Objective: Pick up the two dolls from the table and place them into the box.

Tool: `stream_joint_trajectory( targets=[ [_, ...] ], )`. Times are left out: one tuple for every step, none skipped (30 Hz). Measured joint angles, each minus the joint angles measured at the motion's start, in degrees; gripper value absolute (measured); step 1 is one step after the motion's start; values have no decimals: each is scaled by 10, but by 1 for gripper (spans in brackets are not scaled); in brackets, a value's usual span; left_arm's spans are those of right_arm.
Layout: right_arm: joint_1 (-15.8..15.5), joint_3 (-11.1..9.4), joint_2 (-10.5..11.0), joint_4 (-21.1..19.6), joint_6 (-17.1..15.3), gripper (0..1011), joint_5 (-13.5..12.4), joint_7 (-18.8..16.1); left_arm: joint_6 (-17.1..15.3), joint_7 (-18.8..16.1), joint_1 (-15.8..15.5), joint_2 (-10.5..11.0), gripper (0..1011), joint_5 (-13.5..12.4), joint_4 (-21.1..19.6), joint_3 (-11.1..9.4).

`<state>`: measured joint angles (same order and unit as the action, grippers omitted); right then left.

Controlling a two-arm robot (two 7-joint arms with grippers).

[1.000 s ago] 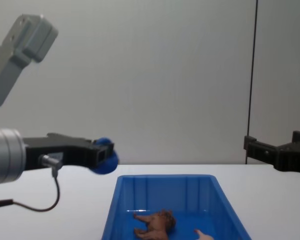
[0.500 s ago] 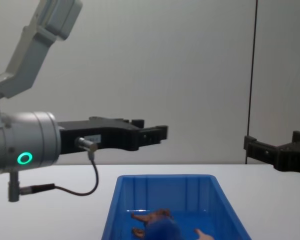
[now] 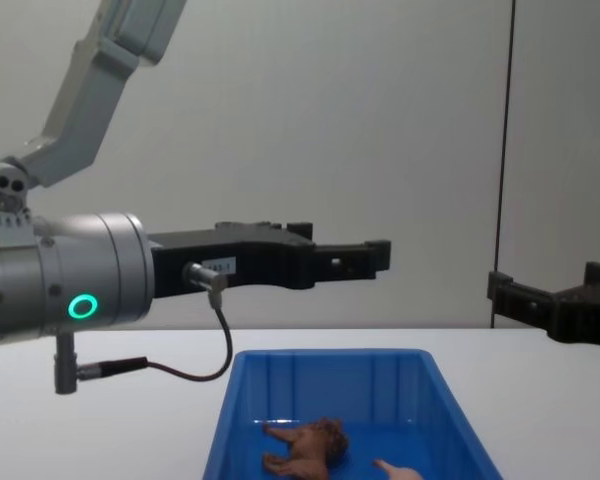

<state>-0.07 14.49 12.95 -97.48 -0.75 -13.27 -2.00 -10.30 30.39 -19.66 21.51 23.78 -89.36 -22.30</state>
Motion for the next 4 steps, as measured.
stream_joint_trajectory(
  targets=[
    [0,0,0,0,0,1001,0,0,1,2,-1,-1,992,0,1,0],
    [0,0,0,0,0,1001,0,0,1,3,-1,-1,1001,0,1,-1],
    [0,0,0,0,0,1001,0,0,2,4,-2,-2,1001,1,2,-1],
    [0,0,0,0,0,1001,0,0,2,5,-2,-2,1001,1,2,-1]
  ],
)
